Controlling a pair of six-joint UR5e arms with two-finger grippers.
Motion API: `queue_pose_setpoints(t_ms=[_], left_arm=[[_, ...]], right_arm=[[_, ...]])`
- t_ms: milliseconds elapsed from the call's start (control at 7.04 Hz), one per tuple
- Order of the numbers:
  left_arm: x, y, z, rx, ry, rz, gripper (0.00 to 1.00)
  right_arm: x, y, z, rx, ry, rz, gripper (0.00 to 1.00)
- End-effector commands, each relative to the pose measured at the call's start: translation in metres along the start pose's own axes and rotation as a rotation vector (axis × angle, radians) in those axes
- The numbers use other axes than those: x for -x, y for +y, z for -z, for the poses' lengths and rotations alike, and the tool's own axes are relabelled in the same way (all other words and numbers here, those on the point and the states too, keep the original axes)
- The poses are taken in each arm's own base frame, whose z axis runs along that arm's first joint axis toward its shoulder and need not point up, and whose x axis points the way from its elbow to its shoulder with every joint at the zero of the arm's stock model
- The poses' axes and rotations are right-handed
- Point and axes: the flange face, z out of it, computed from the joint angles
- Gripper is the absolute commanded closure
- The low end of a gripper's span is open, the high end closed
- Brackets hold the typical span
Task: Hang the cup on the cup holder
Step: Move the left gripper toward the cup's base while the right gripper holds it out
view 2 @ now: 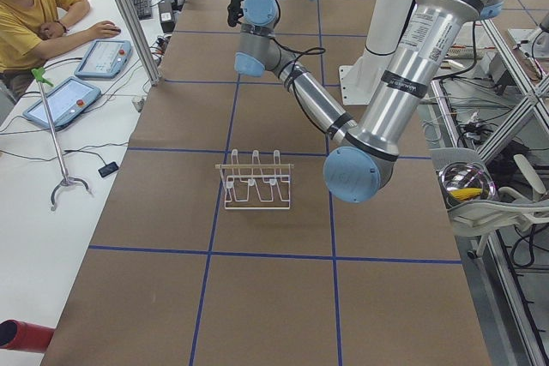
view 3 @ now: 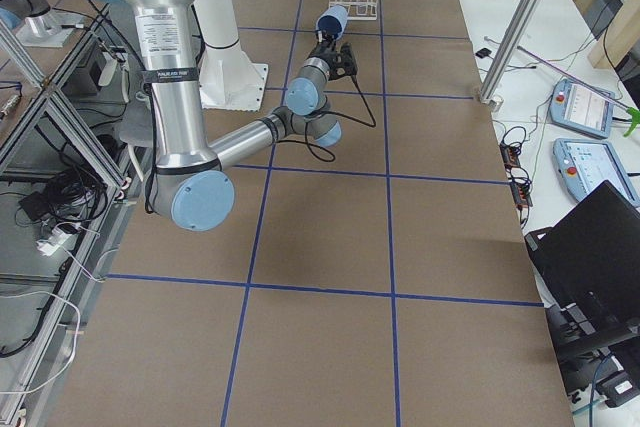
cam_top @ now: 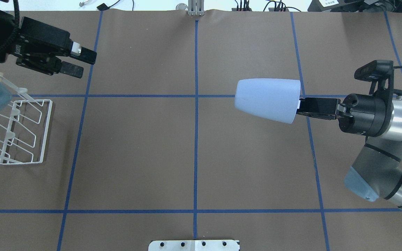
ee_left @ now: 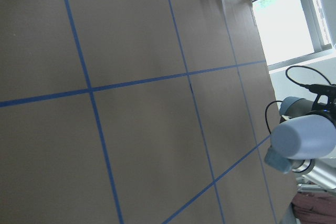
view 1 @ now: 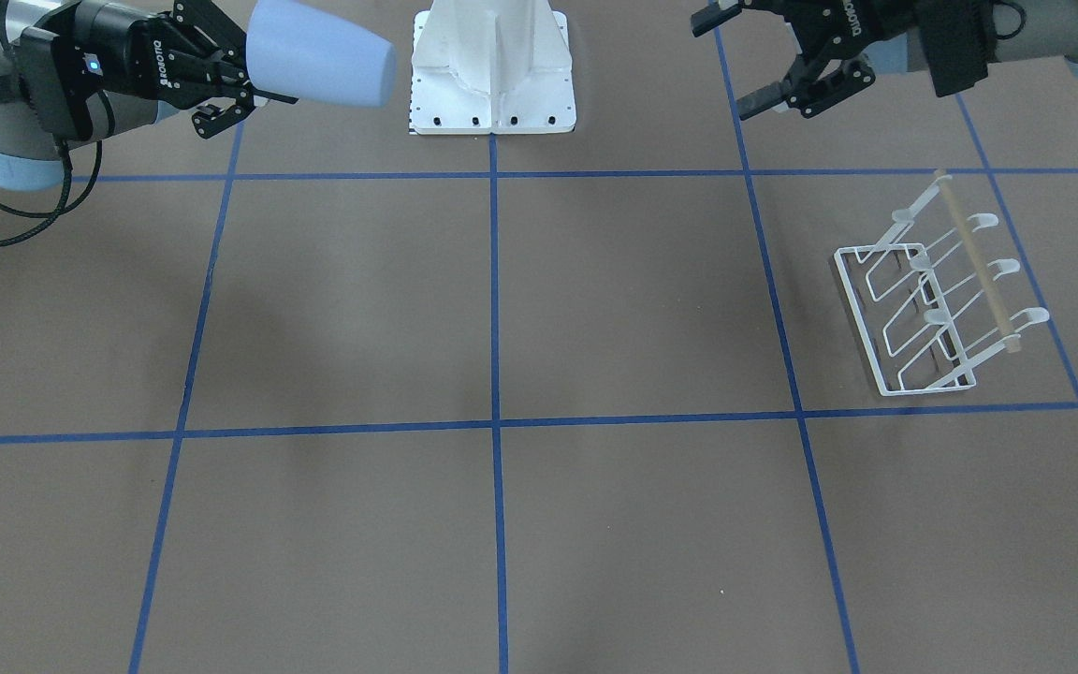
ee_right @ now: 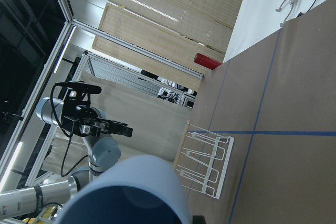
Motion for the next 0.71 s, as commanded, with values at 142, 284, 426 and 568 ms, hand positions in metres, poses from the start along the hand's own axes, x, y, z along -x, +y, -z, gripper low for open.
queue_pose_setpoints(t_ms=[142,284,426,568], left_arm=[[-0.016,0.062,-0.075,-0.024,0.371,0.14,0.0],[-0.016,0.077,-0.094,-0.011,0.412,0.158,0.0],[-0.018,0.085,-0.101,0.012,0.423,0.16,0.0],[-0.019,0.089,-0.103,0.021,0.426,0.163,0.0]], right_arm=[[0.009,0.046,-0.048,-0.06,-0.172,-0.072,1.0],[0.007,0.064,-0.058,-0.078,-0.178,-0.055,1.0],[0.013,0.083,-0.08,-0.074,-0.213,-0.043,1.0],[0.013,0.094,-0.088,-0.074,-0.219,-0.031,1.0]])
